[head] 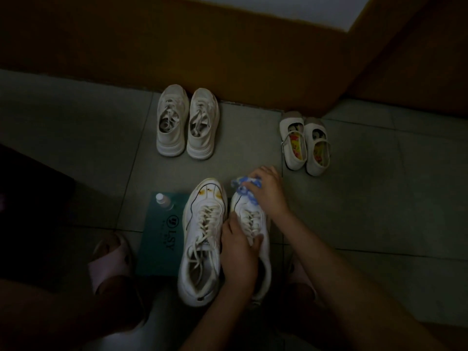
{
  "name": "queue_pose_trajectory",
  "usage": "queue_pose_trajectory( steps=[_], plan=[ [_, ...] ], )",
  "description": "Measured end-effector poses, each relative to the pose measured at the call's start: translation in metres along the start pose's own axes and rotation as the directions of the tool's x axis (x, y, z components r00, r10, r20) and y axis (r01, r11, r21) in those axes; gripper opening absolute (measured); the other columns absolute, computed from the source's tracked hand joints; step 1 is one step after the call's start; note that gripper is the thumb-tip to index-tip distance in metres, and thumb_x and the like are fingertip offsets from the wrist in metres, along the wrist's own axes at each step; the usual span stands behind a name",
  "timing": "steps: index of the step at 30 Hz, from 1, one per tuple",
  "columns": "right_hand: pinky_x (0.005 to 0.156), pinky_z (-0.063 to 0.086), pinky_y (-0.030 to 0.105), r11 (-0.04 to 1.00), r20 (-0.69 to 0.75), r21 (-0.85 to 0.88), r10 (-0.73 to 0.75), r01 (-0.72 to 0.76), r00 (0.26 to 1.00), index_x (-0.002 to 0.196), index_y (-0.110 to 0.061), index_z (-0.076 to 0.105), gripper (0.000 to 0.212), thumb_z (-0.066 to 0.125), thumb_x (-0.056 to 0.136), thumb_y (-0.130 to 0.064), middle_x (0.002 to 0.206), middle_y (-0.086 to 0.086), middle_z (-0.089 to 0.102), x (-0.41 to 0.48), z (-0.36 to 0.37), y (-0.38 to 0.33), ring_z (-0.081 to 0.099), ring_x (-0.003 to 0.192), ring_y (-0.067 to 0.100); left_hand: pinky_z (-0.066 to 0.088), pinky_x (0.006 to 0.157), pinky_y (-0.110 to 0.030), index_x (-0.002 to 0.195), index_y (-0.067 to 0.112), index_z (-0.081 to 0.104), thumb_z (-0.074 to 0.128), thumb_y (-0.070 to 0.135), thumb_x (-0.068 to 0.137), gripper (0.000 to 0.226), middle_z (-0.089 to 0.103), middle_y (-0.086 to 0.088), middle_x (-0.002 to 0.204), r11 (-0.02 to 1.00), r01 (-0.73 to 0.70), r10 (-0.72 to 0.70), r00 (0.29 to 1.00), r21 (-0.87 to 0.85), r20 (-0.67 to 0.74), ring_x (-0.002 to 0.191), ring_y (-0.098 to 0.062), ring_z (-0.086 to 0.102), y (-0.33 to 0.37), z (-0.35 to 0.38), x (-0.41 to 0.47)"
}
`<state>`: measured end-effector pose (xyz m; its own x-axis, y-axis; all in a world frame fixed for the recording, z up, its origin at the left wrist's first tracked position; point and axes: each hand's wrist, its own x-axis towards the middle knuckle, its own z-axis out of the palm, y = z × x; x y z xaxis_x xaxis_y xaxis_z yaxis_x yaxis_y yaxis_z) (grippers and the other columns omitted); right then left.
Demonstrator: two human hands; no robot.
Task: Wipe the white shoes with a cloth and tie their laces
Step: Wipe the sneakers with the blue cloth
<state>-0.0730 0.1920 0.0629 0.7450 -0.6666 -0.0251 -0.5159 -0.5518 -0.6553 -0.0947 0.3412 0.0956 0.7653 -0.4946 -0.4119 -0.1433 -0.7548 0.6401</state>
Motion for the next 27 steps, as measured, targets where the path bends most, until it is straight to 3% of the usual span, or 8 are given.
queue_pose_trajectory(
  steps=[3, 5, 7, 11, 14, 18, 22, 27],
  plan=[
    [0.067, 0.041, 0.030, 0.923, -0.043, 0.272, 0.293, -0.271, 0.955, 0.077, -0.009, 0.056, 0.013, 0.067, 0.080, -0.003, 0.072, -0.001, 0.053, 0.008, -0.009, 0.007, 0.053, 0.076, 0.018, 0.016, 0.111, -0.023, 0.147, 0.014, 0.017, 0.059, 0.039, 0.087, 0.077, 0.027, -0.005, 0.149, 1.000, -0.019, 0.019, 1.000, 0.005, -0.003, 0.139, -0.018, 0.023, -0.001, -0.001, -0.002],
    [0.072, 0.047, 0.028, 0.838, 0.007, 0.430, 0.370, -0.337, 0.929, 0.091, -0.006, 0.061, 0.010, 0.066, 0.083, -0.005, 0.087, 0.005, 0.062, 0.007, -0.017, 0.008, 0.058, 0.084, 0.018, 0.017, 0.110, -0.023, 0.147, 0.013, 0.017, 0.060, 0.037, 0.087, 0.078, 0.026, -0.006, 0.150, 1.000, -0.022, 0.022, 1.000, -0.017, 0.003, 0.139, -0.018, 0.022, -0.001, -0.001, -0.002],
    [0.081, 0.049, 0.027, 0.844, 0.054, 0.435, 0.323, -0.313, 0.945, 0.107, -0.002, 0.064, 0.021, 0.063, 0.086, -0.004, 0.106, 0.008, 0.064, 0.002, -0.019, 0.006, 0.059, 0.096, 0.018, 0.019, 0.109, -0.024, 0.147, 0.013, 0.018, 0.061, 0.036, 0.086, 0.078, 0.027, -0.006, 0.149, 0.999, -0.017, 0.017, 1.000, -0.029, 0.003, 0.139, -0.019, 0.023, -0.001, 0.000, -0.001],
    [0.083, 0.042, 0.027, 0.940, 0.151, 0.310, 0.102, -0.145, 0.983, 0.104, -0.003, 0.068, 0.022, 0.068, 0.082, -0.006, 0.093, 0.001, 0.060, -0.015, -0.007, -0.001, 0.054, 0.095, 0.020, 0.018, 0.109, -0.023, 0.146, 0.013, 0.021, 0.059, 0.041, 0.086, 0.077, 0.031, -0.005, 0.148, 1.000, -0.008, 0.008, 1.000, 0.017, -0.015, 0.138, -0.018, 0.026, -0.002, 0.003, 0.001],
    [0.081, 0.035, 0.016, 0.985, 0.170, 0.166, 0.011, -0.039, 0.985, 0.109, -0.006, 0.068, 0.027, 0.068, 0.083, -0.011, 0.102, 0.006, 0.060, -0.019, -0.006, 0.008, 0.048, 0.101, 0.015, 0.018, 0.110, -0.024, 0.147, 0.012, 0.020, 0.058, 0.043, 0.086, 0.078, 0.031, -0.006, 0.147, 1.000, -0.012, 0.012, 1.000, 0.025, -0.018, 0.138, -0.019, 0.026, -0.003, 0.004, 0.002],
    [0.093, 0.042, 0.020, 0.940, 0.102, 0.284, 0.164, -0.187, 0.981, 0.114, -0.004, 0.065, 0.027, 0.061, 0.088, -0.007, 0.110, 0.004, 0.059, -0.041, -0.013, 0.018, 0.053, 0.107, 0.017, 0.017, 0.110, -0.025, 0.147, 0.012, 0.019, 0.058, 0.041, 0.087, 0.078, 0.029, -0.007, 0.148, 1.000, -0.017, 0.017, 1.000, 0.000, -0.010, 0.138, -0.019, 0.025, -0.004, 0.004, 0.001],
    [0.085, 0.040, 0.002, 0.912, 0.028, 0.336, 0.242, -0.237, 0.970, 0.114, -0.001, 0.064, 0.026, 0.058, 0.090, -0.007, 0.108, -0.001, 0.058, -0.066, -0.010, 0.022, 0.055, 0.101, 0.008, 0.019, 0.108, -0.023, 0.144, 0.011, 0.025, 0.061, 0.039, 0.085, 0.075, 0.034, -0.008, 0.145, 0.999, -0.034, 0.034, 0.999, 0.010, -0.042, 0.136, -0.020, 0.029, -0.005, 0.005, 0.001],
    [0.064, 0.044, 0.017, 0.855, 0.128, 0.286, 0.413, -0.433, 0.901, 0.093, -0.005, 0.070, 0.014, 0.057, 0.090, -0.003, 0.083, 0.008, 0.065, -0.093, -0.012, 0.051, 0.056, 0.062, -0.004, 0.022, 0.106, -0.023, 0.144, 0.011, 0.024, 0.062, 0.036, 0.085, 0.075, 0.033, -0.009, 0.145, 0.999, -0.050, 0.050, 0.999, -0.009, -0.020, 0.135, -0.021, 0.029, -0.006, 0.004, 0.001]
  ],
)
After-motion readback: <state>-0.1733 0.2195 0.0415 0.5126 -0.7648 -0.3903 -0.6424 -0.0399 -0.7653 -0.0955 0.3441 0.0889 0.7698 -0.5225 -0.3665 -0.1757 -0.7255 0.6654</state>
